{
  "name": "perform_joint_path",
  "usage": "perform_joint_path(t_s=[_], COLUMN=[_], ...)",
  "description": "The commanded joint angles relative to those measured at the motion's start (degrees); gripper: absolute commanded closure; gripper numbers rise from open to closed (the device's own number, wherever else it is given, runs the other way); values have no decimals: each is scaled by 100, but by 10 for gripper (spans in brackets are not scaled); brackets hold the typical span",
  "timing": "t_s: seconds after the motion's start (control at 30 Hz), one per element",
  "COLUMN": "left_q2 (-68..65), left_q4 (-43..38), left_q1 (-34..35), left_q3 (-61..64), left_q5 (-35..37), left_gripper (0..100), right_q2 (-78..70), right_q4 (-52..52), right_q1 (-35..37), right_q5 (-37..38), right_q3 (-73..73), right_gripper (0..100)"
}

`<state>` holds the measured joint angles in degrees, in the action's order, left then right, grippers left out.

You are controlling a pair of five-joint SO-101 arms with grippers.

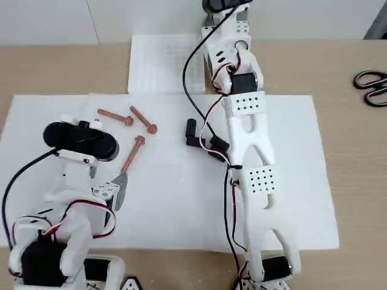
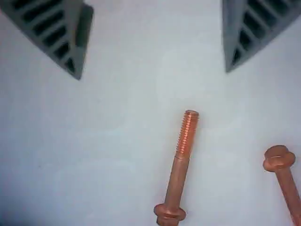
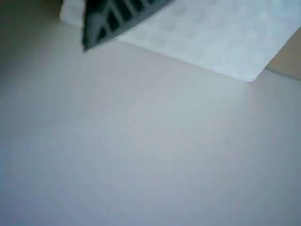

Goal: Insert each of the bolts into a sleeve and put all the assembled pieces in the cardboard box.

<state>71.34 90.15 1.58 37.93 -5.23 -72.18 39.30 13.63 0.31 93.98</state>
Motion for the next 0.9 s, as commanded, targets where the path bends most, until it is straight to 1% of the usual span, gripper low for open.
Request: perform_joint_path(t_s=[0.0, 0.13, 0.2, 0.3, 0.43, 0.6, 0.67, 0.87], left_q2=[26, 26, 26, 26, 26, 26, 26, 26], left_q4=[35, 35, 35, 35, 211, 466, 571, 1020], left_q1=[-9, 18, 26, 26, 26, 35, 35, 35], left_q3=[-31, -31, -31, -57, -629, -1332, -1516, -1982], left_q5=[-18, -18, -18, -18, -18, -18, -18, -18], left_gripper=[812, 812, 812, 812, 812, 812, 812, 812], right_q2=[462, 505, 532, 971, 2387, 3670, 4092, 5455], right_q4=[48, 92, 576, 1965, 4004, 5481, 5736, 5798], right_q1=[22, 13, -22, -40, -40, -40, -48, -180], right_q5=[9, 18, 18, 18, 9, 18, 26, 53], right_q3=[237, 237, 246, 246, 246, 237, 237, 167], right_gripper=[775, 775, 775, 775, 775, 775, 775, 775])
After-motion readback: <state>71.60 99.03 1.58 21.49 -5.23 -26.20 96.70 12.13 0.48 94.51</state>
